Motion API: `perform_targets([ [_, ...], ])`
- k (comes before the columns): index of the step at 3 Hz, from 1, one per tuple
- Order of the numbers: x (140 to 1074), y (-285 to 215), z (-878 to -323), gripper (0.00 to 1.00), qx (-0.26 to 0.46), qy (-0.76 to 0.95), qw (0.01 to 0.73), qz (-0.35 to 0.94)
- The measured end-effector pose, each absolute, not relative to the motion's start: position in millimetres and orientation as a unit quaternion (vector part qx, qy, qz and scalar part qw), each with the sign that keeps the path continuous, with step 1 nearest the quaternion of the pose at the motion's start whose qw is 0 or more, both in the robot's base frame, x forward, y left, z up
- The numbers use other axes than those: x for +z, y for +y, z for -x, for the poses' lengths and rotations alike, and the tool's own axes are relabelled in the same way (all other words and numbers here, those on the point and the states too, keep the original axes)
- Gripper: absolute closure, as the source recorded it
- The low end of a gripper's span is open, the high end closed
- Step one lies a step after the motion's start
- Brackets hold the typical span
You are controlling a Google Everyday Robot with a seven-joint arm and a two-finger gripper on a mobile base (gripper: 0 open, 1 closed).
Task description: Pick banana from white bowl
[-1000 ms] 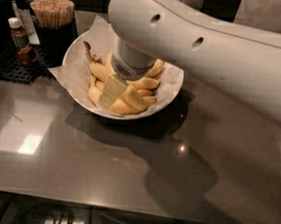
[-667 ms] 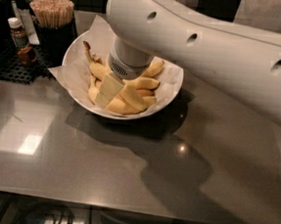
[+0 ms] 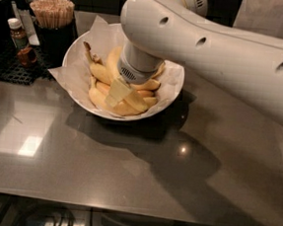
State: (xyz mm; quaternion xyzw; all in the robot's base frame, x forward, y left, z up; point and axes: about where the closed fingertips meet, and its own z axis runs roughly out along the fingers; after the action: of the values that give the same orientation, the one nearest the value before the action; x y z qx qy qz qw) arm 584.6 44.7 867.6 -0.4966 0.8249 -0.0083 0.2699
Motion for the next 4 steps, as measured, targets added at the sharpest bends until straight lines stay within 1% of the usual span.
perform_targets([
  [1,862.6,27.2,-584.7,0.42,-0.003,0.833,0.269,0.483],
  [3,866.5,20.2,-583.3,0.88,0.001,0.835,0.269,0.48],
  [4,868.2,20.2,-583.3,1.0,0.001,0.835,0.269,0.48],
])
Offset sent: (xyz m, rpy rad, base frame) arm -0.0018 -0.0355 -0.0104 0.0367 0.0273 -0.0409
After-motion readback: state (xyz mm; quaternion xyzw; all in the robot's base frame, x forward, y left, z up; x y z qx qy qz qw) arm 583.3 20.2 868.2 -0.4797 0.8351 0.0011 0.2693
